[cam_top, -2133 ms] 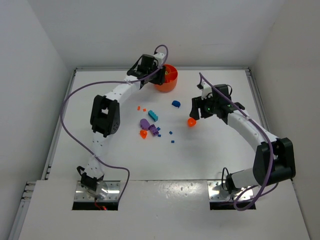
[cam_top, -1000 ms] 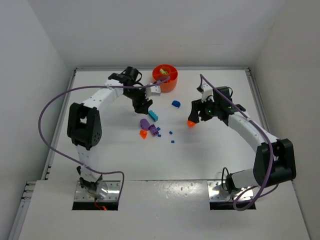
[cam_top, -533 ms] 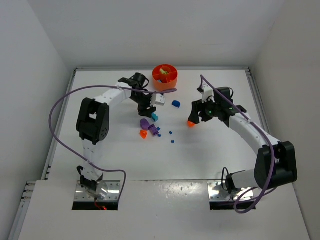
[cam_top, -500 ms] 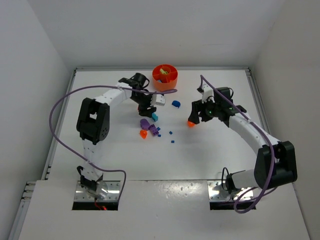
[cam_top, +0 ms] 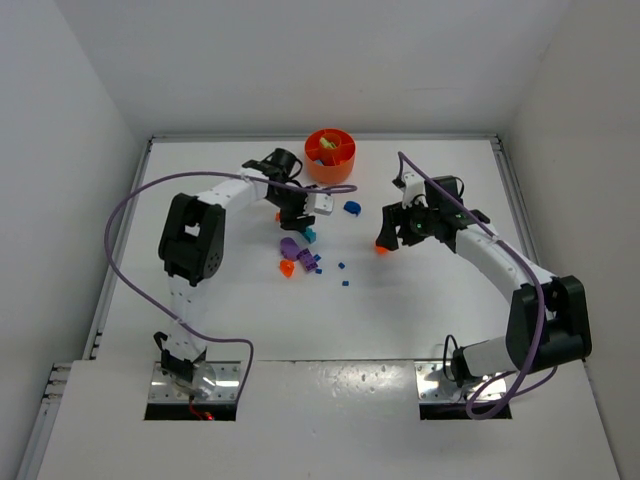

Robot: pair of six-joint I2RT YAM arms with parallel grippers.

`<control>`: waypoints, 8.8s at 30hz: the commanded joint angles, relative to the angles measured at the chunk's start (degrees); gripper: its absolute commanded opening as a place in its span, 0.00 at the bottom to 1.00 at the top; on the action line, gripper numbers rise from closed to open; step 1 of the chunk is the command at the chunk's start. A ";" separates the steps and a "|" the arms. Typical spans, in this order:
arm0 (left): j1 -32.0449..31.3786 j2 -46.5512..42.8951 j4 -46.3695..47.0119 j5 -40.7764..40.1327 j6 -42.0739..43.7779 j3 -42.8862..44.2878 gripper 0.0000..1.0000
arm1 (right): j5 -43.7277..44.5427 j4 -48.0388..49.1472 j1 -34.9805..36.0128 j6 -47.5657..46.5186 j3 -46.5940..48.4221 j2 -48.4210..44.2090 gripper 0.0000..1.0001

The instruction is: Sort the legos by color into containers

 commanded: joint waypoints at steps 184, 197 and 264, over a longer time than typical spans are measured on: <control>26.39 -49.05 22.71 -23.13 -70.70 -35.41 1.00 | 19.32 -22.43 34.79 -2.54 70.42 58.83 0.65; 27.45 -49.05 24.29 -22.51 -70.70 -36.64 1.00 | 20.90 -27.73 35.50 -6.67 67.91 58.58 0.64; 29.03 -51.33 27.63 -18.47 -69.73 -40.33 1.00 | 28.37 -37.04 20.47 -29.36 16.32 25.71 0.59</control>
